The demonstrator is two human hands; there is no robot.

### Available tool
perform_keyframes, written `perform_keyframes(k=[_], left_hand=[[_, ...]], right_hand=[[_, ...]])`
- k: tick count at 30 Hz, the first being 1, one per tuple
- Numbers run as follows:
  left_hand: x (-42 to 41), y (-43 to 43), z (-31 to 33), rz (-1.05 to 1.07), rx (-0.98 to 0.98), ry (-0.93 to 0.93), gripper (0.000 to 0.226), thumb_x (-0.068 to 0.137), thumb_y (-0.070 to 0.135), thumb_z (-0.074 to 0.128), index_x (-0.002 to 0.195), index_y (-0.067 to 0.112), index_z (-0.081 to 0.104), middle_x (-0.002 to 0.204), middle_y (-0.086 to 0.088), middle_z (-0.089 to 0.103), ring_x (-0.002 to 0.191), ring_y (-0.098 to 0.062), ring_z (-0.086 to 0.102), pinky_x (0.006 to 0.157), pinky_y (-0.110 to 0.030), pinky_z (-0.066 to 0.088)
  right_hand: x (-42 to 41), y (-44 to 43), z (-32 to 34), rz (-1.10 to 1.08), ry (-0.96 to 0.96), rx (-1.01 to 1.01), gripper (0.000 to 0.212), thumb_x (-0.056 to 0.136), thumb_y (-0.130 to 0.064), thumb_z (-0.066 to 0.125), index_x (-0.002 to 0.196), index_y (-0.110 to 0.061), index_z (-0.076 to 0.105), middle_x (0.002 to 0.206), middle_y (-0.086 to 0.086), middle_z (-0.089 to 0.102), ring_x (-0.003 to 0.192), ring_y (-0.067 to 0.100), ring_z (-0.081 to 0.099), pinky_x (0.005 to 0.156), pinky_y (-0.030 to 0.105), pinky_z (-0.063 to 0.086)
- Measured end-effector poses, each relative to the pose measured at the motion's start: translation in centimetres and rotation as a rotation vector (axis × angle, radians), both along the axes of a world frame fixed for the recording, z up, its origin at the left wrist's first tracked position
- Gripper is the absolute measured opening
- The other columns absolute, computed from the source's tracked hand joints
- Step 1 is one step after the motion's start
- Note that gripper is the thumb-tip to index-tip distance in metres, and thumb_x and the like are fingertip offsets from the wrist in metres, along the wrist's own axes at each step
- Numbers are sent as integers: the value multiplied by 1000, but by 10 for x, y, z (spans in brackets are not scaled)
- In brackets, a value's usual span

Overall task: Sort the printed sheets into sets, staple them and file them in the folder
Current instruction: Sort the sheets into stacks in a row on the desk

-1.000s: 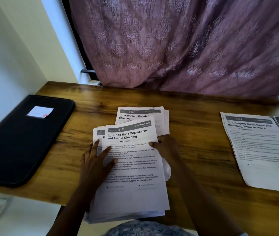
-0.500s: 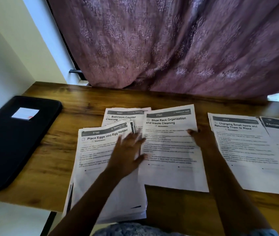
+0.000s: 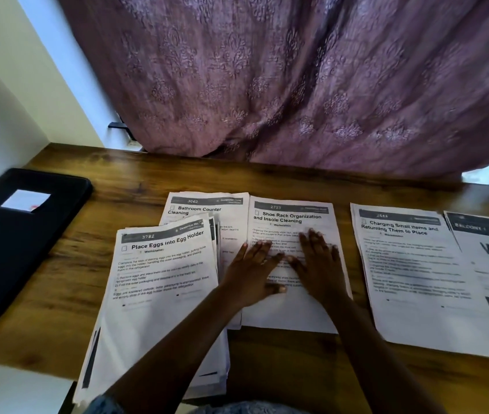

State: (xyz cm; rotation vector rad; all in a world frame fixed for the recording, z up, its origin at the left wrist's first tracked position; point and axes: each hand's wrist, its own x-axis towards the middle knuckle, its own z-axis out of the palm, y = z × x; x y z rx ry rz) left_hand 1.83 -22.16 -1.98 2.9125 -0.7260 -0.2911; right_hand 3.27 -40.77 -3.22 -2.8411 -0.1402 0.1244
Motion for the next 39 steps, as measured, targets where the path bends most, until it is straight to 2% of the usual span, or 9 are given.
perform_keyframes(k=[3,6,10,12,15,20,28,32,39], left_hand=[[3,-5,-4,3,-13,7,98,69,78,6,153,29,10,161,-9,0,148,-26,-2,116,-40,-7],[4,-8,-2,-1,-1,11,86,82,75,24,153,28,11,161,-10,1,148,-26,-1,118,-42,-5],[-5,1,18,65,-205,-102,77,87,68,34,151,25,26,159,-8,18,147,-24,14,119,-47,3],[-19,25,31,238,-400,-219,68,91,63,32,147,25,35,155,-4,29,143,-21,25,117,-46,11],[-43,89,37,698,-500,-398,51,93,42,53,140,23,44,147,-8,43,133,-27,41,108,-52,35],[-69,189,18,1302,-643,-58,71,84,42,65,143,18,33,138,-19,48,121,-41,50,98,-58,42],[-71,196,21,1293,-898,6,58,87,0,62,140,8,40,126,-17,59,112,-35,58,90,-43,47],[-77,194,10,1241,-907,-78,51,86,-1,60,135,12,48,121,-8,63,102,-24,61,84,-36,50],[-88,195,6,1174,-1014,-152,39,85,1,63,120,16,56,113,-4,65,103,-24,62,77,-30,50]], right_hand=[[4,-5,0,1,-8,-30,110,66,-80,-23,151,-19,10,159,7,7,147,24,5,116,45,3],[5,-8,3,-2,3,-28,108,69,-81,-19,151,-18,12,159,7,10,146,24,7,116,47,5],[-1,4,15,-68,-144,39,74,89,-61,27,146,-14,33,153,11,30,142,29,26,113,50,15],[-1,22,30,-68,-245,131,50,93,-45,48,131,-13,51,132,10,54,122,27,50,102,43,37],[-7,67,52,13,-88,389,26,91,-33,59,111,-16,62,104,2,69,89,11,63,80,25,51],[-21,130,49,-8,168,592,35,89,-30,63,119,-12,60,117,4,66,105,19,62,84,20,42],[-17,169,45,-280,364,863,44,83,-29,70,119,-13,49,117,2,62,107,24,60,91,36,49],[-12,178,45,-381,502,1066,39,79,-16,74,116,-10,62,114,8,67,101,26,64,90,38,51],[-34,187,38,-240,332,899,40,81,-8,69,118,-15,56,112,1,66,99,21,62,88,35,52]])
